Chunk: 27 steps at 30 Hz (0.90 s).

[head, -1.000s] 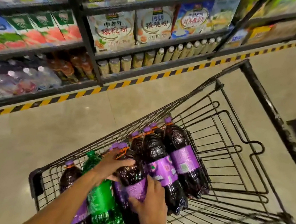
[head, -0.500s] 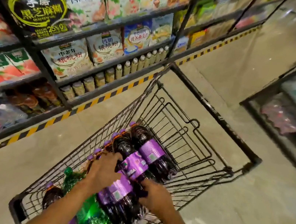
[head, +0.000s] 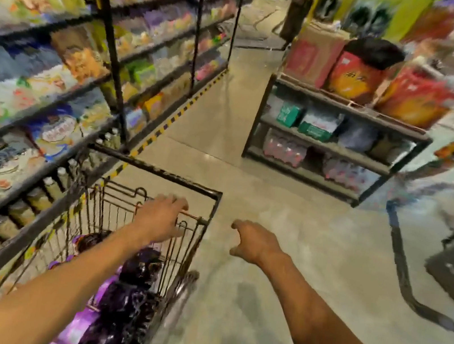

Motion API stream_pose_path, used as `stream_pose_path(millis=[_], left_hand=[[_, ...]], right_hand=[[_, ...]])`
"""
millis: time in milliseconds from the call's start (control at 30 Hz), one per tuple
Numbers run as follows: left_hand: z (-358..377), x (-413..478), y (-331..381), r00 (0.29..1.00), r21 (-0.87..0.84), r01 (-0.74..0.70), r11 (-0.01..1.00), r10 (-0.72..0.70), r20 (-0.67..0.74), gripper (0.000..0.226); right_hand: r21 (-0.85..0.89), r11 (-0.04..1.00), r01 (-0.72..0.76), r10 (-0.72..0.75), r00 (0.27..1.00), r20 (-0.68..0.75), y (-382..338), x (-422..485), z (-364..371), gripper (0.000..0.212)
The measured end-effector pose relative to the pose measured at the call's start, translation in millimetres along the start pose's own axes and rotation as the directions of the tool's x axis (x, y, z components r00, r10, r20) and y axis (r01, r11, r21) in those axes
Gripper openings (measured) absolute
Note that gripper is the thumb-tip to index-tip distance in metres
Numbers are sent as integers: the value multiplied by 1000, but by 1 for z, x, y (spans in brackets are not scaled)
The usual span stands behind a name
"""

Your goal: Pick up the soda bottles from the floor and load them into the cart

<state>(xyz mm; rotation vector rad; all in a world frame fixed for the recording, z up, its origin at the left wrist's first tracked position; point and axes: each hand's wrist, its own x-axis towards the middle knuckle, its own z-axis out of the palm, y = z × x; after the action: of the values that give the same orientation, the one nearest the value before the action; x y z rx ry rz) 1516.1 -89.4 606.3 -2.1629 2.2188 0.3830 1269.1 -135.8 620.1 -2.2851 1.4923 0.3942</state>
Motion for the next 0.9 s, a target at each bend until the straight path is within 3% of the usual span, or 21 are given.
stream_pose_path(millis=[267, 467, 900], left_hand=[[6, 33, 192, 968, 122, -248, 961, 242, 68, 67], [16, 59, 311, 910, 175, -411, 895, 391, 139, 70], [46, 149, 534, 650, 257, -760, 597, 713, 263, 68]], right_hand=[[75, 985, -156, 161, 984, -69, 145, -93, 0, 75], [169, 928, -333, 351, 932, -93, 245, -158, 6, 76], [418, 584, -695, 765, 643, 0, 408, -278, 25, 71]])
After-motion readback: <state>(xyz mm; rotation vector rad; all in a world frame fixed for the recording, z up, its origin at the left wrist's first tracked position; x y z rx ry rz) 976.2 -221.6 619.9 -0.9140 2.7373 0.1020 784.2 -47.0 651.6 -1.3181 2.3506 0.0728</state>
